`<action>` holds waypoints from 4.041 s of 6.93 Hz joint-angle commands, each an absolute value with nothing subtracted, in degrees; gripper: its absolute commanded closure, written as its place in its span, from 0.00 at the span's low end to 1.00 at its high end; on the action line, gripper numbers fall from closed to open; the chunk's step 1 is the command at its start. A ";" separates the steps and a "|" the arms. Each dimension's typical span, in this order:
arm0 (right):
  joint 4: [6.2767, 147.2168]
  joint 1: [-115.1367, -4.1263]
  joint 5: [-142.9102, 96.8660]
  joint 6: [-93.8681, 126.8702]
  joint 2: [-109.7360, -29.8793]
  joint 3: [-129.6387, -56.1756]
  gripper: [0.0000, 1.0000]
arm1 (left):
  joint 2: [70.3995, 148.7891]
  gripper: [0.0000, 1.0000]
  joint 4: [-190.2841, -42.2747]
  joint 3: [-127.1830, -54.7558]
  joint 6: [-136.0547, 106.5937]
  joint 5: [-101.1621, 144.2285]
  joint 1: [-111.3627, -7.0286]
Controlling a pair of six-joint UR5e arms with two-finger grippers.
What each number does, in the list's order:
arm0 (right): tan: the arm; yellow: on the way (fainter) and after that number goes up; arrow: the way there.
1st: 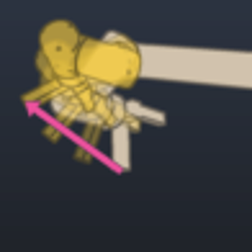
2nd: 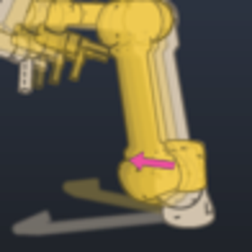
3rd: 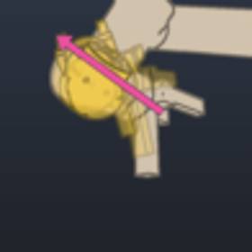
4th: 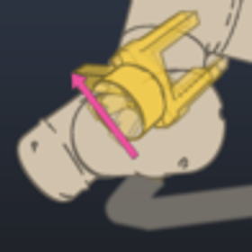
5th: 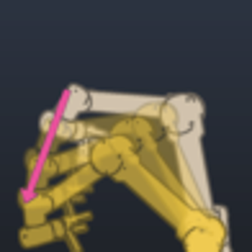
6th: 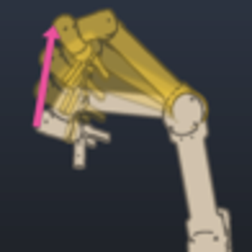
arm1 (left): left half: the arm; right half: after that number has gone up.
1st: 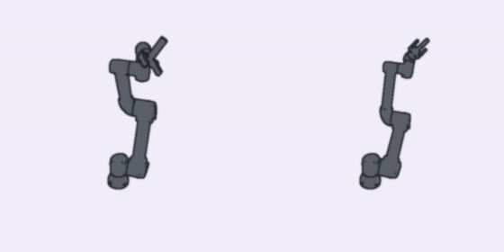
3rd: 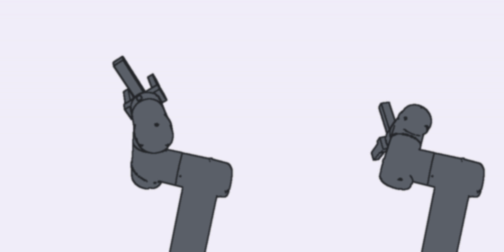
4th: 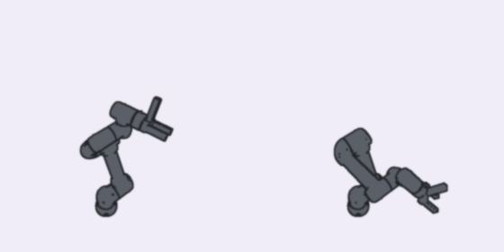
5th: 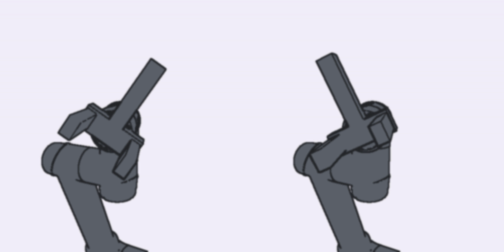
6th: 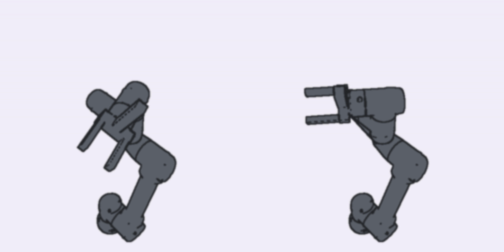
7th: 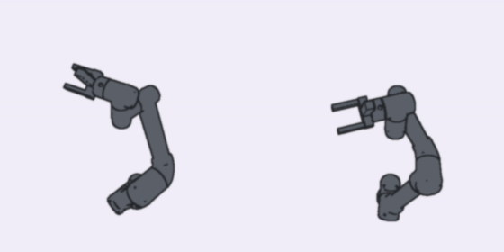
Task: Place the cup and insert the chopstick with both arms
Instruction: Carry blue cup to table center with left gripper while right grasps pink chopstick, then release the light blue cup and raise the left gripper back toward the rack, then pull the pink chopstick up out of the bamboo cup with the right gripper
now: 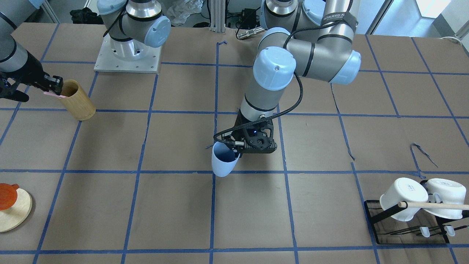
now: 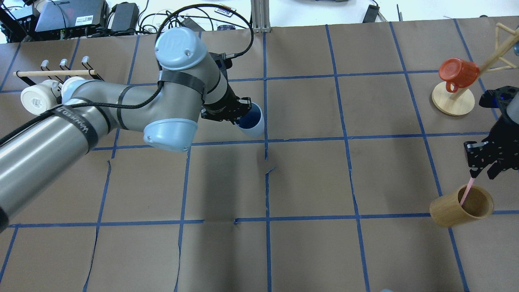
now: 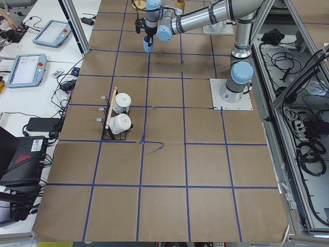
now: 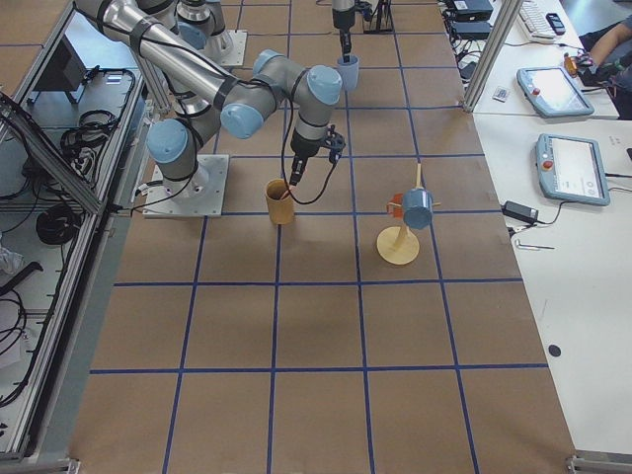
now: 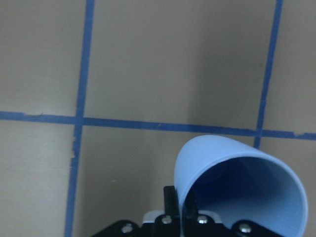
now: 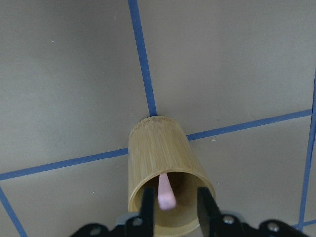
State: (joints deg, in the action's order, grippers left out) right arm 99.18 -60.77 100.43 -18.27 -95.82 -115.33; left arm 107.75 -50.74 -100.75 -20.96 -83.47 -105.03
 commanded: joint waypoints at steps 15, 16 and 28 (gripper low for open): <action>101.78 -60.73 96.24 -18.37 -94.57 -114.52 0.74 | 90.73 0.00 -80.02 -91.76 -7.75 -92.53 -92.56; 101.69 -60.73 96.24 -18.46 -94.57 -114.43 0.76 | 89.57 0.00 -80.33 -91.76 -7.73 -92.03 -92.29; 92.31 -71.59 89.42 -16.63 -94.31 -87.80 1.00 | 88.59 0.00 -80.77 -92.03 -7.73 -92.02 -90.97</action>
